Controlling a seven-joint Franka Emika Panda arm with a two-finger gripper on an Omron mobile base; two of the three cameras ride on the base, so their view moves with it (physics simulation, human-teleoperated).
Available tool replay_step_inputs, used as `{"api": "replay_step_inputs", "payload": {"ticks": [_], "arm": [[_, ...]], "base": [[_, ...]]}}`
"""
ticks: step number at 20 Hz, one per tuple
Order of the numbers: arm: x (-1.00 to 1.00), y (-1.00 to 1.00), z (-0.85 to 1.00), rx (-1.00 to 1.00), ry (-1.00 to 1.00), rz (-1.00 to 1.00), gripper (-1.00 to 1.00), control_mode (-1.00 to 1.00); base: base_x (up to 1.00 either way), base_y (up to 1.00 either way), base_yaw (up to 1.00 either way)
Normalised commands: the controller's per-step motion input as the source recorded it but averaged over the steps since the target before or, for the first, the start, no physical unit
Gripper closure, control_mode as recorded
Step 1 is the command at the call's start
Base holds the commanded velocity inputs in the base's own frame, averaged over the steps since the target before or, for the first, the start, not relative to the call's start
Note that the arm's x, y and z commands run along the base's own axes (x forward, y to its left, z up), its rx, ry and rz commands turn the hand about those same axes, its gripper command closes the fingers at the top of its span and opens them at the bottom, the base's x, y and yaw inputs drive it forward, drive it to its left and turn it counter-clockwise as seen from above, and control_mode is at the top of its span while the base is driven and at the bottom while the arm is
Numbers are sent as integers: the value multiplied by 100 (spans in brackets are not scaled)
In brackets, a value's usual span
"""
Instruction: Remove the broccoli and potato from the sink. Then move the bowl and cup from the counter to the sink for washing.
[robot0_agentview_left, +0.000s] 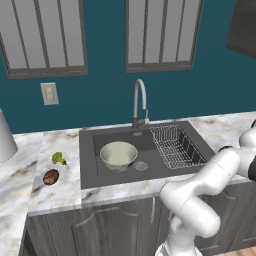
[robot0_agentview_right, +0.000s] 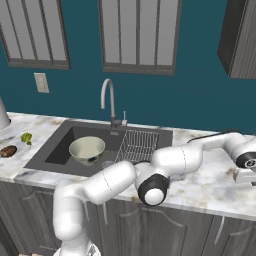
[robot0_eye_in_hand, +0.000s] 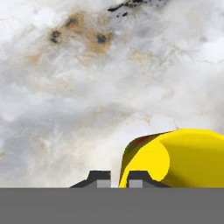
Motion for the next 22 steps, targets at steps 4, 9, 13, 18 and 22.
{"api": "replay_step_inputs", "payload": {"ticks": [4,9,13,18,22], "arm": [[-10,15,12,13,3,1,100,-100],[-7,32,13,7,0,1,100,-100],[-10,33,11,8,0,0,100,-100],[-10,36,1,4,0,0,100,-100],[-12,38,0,4,-1,0,100,-100]], "base": [[0,0,0],[0,0,0],[0,0,0],[0,0,0],[0,0,0]]}}
